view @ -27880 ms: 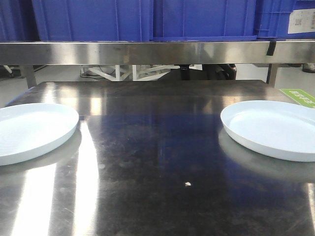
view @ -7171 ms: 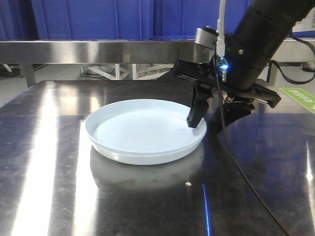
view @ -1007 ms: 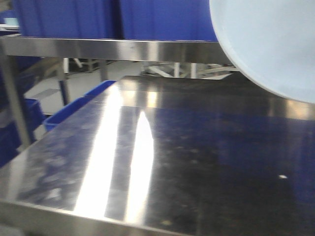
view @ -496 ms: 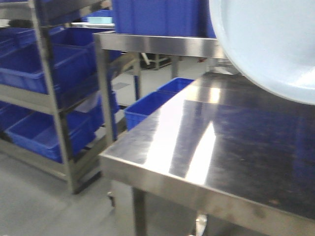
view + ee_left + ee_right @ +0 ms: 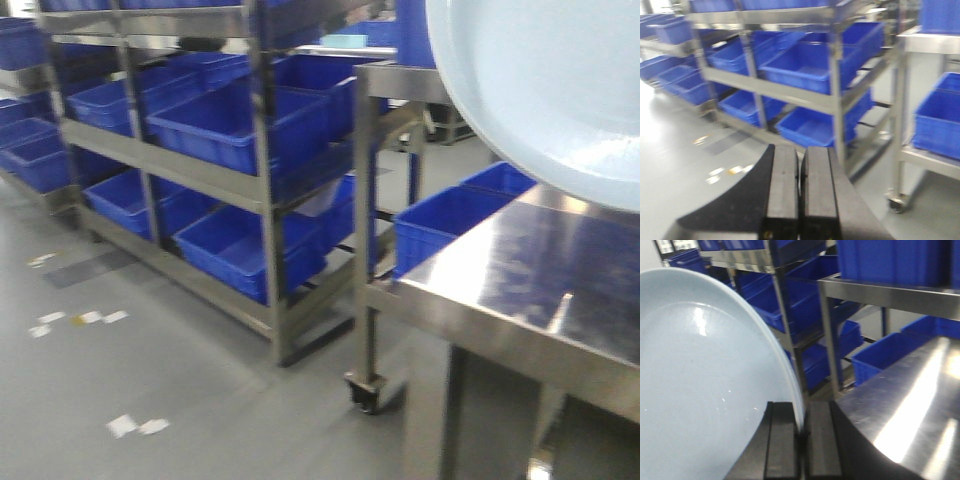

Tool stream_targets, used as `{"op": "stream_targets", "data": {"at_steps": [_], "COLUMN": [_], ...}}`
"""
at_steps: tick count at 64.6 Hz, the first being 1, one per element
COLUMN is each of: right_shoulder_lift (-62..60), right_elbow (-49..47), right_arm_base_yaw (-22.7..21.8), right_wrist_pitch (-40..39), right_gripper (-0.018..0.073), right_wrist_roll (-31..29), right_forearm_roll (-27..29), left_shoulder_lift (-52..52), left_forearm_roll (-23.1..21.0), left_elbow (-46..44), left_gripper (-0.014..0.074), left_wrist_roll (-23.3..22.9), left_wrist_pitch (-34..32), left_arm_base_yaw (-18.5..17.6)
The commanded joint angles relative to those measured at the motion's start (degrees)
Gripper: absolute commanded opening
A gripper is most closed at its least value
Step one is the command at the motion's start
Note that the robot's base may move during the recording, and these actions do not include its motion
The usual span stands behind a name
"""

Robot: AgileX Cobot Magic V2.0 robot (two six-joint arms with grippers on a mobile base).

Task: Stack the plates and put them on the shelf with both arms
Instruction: 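Drive the base away from the table holding the plates in the right gripper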

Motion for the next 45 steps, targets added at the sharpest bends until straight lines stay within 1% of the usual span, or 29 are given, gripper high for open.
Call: {"op": "stream_targets", "data": {"at_steps": [1,45], "right_shoulder_lift": [0.11,0.11], "right_elbow": [-1.97,-1.97], "right_arm_base_yaw": [-0.27,-0.27], "right_wrist_pitch": [-5.87,-5.87], "right_gripper": [0.0048,0.0048], "right_wrist_roll": [-0.19,-0.19], "right_forearm_roll": [-0.30,-0.30], "left_shoulder_lift": [0.32,0.32], "left_forearm_roll": [0.01,0.01], "left_elbow": [-1.78,-1.78], "left_gripper": [0.0080,0.0080], "left_wrist_roll": [-0.31,-0.31], "left_wrist_pitch": [-5.02,-5.02], "left_arm_base_yaw": [0.15,0.15]}}
